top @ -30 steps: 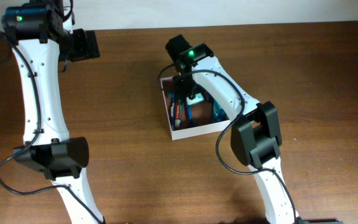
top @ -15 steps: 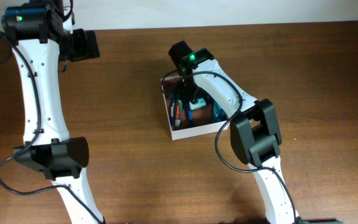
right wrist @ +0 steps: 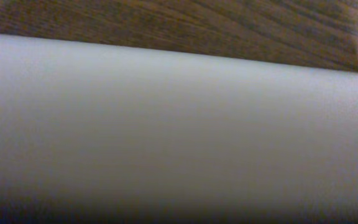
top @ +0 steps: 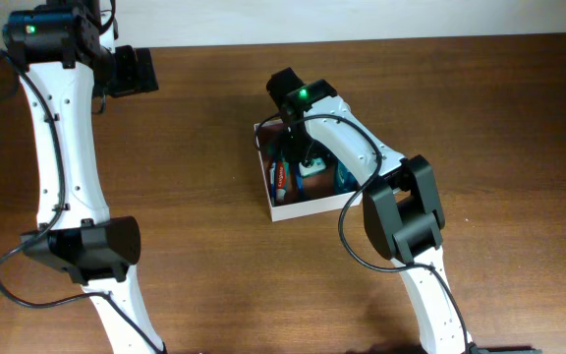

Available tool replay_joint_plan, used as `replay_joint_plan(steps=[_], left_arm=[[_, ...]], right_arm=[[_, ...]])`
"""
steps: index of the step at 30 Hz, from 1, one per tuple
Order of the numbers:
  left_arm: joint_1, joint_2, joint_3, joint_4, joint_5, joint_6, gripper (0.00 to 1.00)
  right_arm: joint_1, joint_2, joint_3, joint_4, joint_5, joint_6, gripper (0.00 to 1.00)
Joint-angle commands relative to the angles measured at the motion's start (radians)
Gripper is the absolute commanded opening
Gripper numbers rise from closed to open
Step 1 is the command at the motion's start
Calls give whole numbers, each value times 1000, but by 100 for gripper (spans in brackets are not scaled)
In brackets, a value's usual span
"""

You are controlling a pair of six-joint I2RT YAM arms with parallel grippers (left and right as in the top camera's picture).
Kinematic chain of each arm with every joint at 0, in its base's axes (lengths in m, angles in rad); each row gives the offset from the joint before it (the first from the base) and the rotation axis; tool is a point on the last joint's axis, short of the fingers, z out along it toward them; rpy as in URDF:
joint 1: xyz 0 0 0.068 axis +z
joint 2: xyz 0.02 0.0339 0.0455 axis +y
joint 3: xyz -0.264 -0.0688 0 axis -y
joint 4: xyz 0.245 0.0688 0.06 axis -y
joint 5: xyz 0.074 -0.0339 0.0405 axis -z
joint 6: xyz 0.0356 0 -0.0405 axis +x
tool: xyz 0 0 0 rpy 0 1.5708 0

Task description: Pack container

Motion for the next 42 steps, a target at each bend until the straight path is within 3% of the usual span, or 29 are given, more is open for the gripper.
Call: replay_joint_plan(steps=[1,10,26,42], left_arm=[[1,8,5,2,-7,12,100],[1,8,5,2,-7,12,100],[1,8,5,2,-7,12,100],[1,8,5,2,-7,12,100]], right_arm=[[0,12,-9,3,-3,1,51],[0,11,11,-12,-3,1,64],[0,5,282,-208,-3,1,81],[0,5,478,-308,-60,0,82]])
